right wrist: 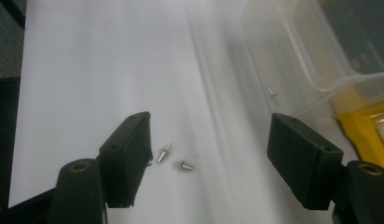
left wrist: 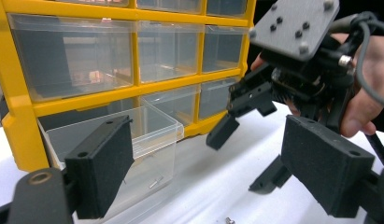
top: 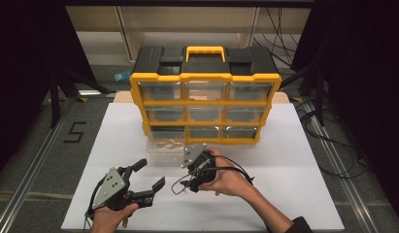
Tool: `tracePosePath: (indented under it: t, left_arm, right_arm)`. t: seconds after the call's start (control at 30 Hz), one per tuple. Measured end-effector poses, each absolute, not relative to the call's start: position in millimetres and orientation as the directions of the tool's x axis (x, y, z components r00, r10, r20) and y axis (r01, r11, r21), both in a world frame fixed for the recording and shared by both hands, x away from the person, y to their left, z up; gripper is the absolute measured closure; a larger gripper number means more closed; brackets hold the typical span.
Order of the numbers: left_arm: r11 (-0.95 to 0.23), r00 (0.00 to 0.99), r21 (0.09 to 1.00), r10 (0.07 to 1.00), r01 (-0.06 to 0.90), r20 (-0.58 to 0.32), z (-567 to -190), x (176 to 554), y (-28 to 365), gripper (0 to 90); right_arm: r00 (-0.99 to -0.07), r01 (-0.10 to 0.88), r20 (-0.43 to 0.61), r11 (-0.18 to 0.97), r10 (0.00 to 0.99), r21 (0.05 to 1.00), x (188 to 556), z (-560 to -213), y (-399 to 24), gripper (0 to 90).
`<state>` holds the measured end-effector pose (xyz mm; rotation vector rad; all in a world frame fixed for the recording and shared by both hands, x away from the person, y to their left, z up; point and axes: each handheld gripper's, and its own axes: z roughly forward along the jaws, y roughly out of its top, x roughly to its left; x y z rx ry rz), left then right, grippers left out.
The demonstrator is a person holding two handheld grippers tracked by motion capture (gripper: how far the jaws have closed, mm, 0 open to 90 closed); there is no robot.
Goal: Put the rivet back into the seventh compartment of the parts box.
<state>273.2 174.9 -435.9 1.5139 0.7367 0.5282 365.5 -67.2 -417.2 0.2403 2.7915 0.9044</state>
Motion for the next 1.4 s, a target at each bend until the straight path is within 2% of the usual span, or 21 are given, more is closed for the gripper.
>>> tracePosePath:
  t: [0.43, 0.53, 0.77, 0.9, 1.1, 1.2, 1.3, 1.4]
  left_arm:
    - [0.012, 0.686, 0.991, 0.720, 0.134, -0.101, -436, 274, 175, 16.7]
    - [0.013, 0.687, 0.991, 0.720, 0.133, -0.102, -436, 274, 176, 16.8]
    - [0.013, 0.686, 0.991, 0.721, 0.132, -0.101, -435, 274, 176, 16.9]
    - [0.017, 0.682, 0.991, 0.725, 0.130, -0.102, -435, 274, 177, 17.1]
    - [0.016, 0.678, 0.992, 0.728, 0.129, -0.100, -435, 274, 177, 17.9]
    - [0.017, 0.677, 0.992, 0.729, 0.128, -0.100, -435, 274, 177, 18.0]
    - [0.017, 0.676, 0.992, 0.730, 0.127, -0.099, -435, 274, 177, 18.1]
    - [0.018, 0.675, 0.992, 0.731, 0.128, -0.100, -435, 274, 177, 18.2]
  right_arm:
    - [-0.982, 0.095, -0.095, 0.862, 0.163, 0.497, 371, -447, -58, 38.6]
    - [-0.977, 0.131, -0.088, 0.879, 0.192, 0.459, 372, -452, -58, 39.4]
    - [-0.976, 0.153, -0.069, 0.879, 0.205, 0.451, 375, -459, -56, 45.1]
    - [-0.976, 0.168, -0.056, 0.888, 0.212, 0.428, 375, -464, -54, 52.5]
    - [-0.983, 0.124, -0.065, 0.891, 0.169, 0.436, 375, -466, -51, 60.0]
    - [-0.987, 0.131, -0.023, 0.893, 0.156, 0.431, 376, -469, -51, 67.9]
    - [-0.991, 0.102, -0.040, 0.903, 0.130, 0.417, 378, -469, -52, 73.7]
    - [-0.988, 0.136, -0.012, 0.902, 0.155, 0.411, 378, -469, -52, 75.4]
